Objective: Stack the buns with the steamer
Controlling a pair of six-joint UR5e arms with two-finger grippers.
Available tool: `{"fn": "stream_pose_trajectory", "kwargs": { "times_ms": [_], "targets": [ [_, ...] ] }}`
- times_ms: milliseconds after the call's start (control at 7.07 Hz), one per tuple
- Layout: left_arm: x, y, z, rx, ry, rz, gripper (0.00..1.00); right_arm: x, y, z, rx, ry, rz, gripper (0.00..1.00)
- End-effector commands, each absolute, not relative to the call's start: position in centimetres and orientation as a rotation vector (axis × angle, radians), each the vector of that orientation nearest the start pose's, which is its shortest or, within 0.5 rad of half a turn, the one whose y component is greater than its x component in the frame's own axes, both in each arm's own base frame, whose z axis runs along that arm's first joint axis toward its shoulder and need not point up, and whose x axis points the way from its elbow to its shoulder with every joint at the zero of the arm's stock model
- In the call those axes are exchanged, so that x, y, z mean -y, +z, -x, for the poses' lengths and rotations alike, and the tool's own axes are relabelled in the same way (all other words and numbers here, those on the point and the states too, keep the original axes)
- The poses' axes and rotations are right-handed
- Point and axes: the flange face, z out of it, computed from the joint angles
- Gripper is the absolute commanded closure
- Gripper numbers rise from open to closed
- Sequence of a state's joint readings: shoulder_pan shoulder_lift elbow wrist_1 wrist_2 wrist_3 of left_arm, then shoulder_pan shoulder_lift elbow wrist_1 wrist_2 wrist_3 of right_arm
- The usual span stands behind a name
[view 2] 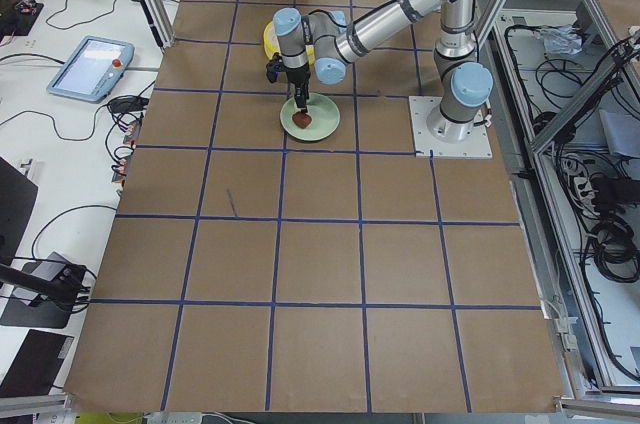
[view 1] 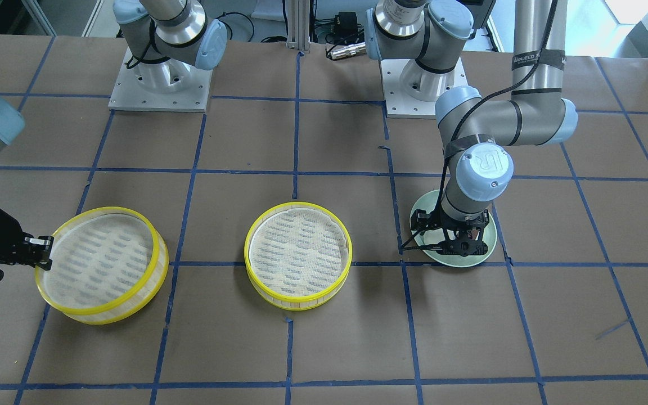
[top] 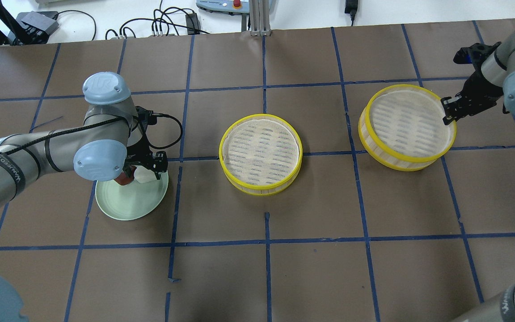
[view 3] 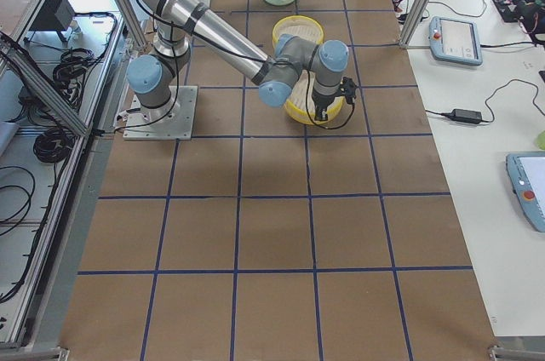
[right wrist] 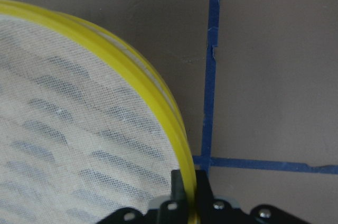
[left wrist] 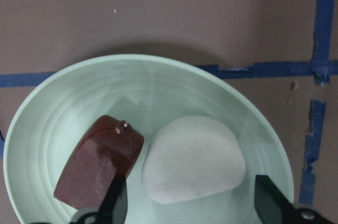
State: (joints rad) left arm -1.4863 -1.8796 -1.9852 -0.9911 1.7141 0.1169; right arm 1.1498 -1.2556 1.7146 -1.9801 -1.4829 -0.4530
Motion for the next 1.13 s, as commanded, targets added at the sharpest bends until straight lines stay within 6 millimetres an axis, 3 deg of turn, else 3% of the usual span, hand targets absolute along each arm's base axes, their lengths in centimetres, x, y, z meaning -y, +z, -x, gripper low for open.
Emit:
{"fn": "stream_pose_trajectory", "kwargs": {
  "times_ms": [0, 141, 283, 424, 566, 707, 990],
  "targets": [
    [52.1, 20.0, 7.6, -3.005, 0.212, -0.062, 0.86, 58.4, 30.5, 6.9, -2.950, 0.005, -0.083, 0.91],
    [52.7, 20.7, 7.5, -3.003, 0.173, -0.055, 0.92, 58.2, 30.7, 4.7, -2.917, 0.024, -0.093, 0.91],
    [53.9, 22.7, 7.9, -3.002, 0.105, -0.057, 0.94, 58.0, 30.4, 3.9, -2.876, 0.029, -0.112, 0.91],
    [54.1, 26.1, 8.4, -3.006, 0.019, -0.060, 0.94, 57.6, 29.8, 3.7, -2.868, 0.042, -0.115, 0.91],
    [52.8, 29.3, 9.3, -3.045, -0.018, -0.071, 0.94, 57.6, 29.8, 3.7, -2.868, 0.042, -0.115, 0.91],
    [52.2, 32.3, 11.3, -3.155, -0.085, -0.009, 0.94, 57.6, 29.8, 3.7, -2.868, 0.042, -0.117, 0.90],
    [51.8, 34.7, 20.2, -3.241, -0.149, 0.079, 0.94, 57.6, 30.0, 3.7, -2.870, 0.034, -0.116, 0.90]
  ]
}}
